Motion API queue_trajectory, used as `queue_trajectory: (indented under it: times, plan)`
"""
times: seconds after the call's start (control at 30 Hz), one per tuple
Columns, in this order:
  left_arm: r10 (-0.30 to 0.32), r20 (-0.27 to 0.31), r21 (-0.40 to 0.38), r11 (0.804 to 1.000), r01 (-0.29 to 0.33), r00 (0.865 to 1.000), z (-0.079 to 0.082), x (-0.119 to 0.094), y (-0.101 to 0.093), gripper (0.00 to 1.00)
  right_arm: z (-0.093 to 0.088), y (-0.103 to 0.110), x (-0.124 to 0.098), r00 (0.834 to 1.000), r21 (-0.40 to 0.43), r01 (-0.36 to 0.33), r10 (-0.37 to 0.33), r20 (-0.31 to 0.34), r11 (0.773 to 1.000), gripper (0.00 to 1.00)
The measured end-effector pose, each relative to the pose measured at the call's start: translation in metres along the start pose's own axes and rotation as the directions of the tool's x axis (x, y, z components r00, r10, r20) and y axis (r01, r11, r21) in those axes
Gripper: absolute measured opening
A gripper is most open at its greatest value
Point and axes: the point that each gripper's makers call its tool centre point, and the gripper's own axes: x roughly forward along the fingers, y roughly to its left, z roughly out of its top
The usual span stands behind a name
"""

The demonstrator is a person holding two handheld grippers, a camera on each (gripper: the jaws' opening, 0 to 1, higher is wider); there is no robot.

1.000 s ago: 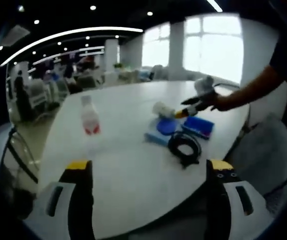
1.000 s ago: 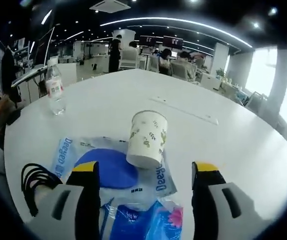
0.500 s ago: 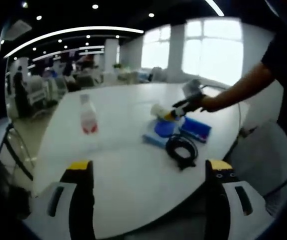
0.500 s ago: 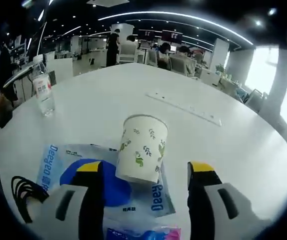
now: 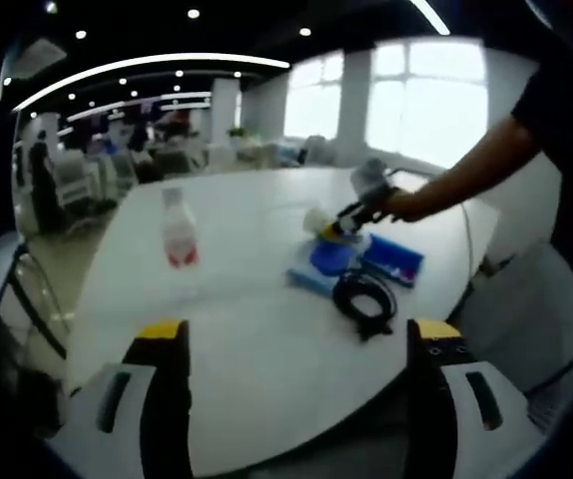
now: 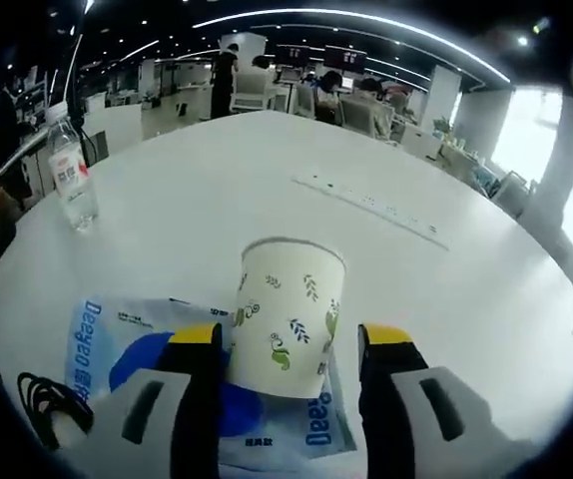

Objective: Arrange the tabletop items into an orderly group along one side of the table until the central work area is clear of visible clutter.

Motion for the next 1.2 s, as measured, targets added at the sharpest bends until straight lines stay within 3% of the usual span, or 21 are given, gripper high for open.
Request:
queue_trajectory:
  times: [0.17, 0.8, 1.2]
  plan:
    - [0.004, -0.004, 0.008, 1.000, -0.004, 1.000, -0.001, 0.000, 0.001, 0.85, -0.004, -0.002, 0.000, 1.000, -0.027, 0.005, -0.006, -0.027, 1.000, 0.40]
    - [0.000, -0.031, 0.036, 0.999, 0.002, 1.000, -0.006, 0.000, 0.001, 0.82, -0.005, 0.000, -0.022, 0.999, 0.018, -0.016, 0.016, 0.031, 1.000, 0.39]
    - [-0.024, -0.031, 0.025, 0.999, 0.025, 0.999, -0.009, -0.001, 0.002, 0.80, 0.005, 0.012, -0.062, 0.990, 0.057, -0.056, 0.049, 0.132, 0.997, 0.39]
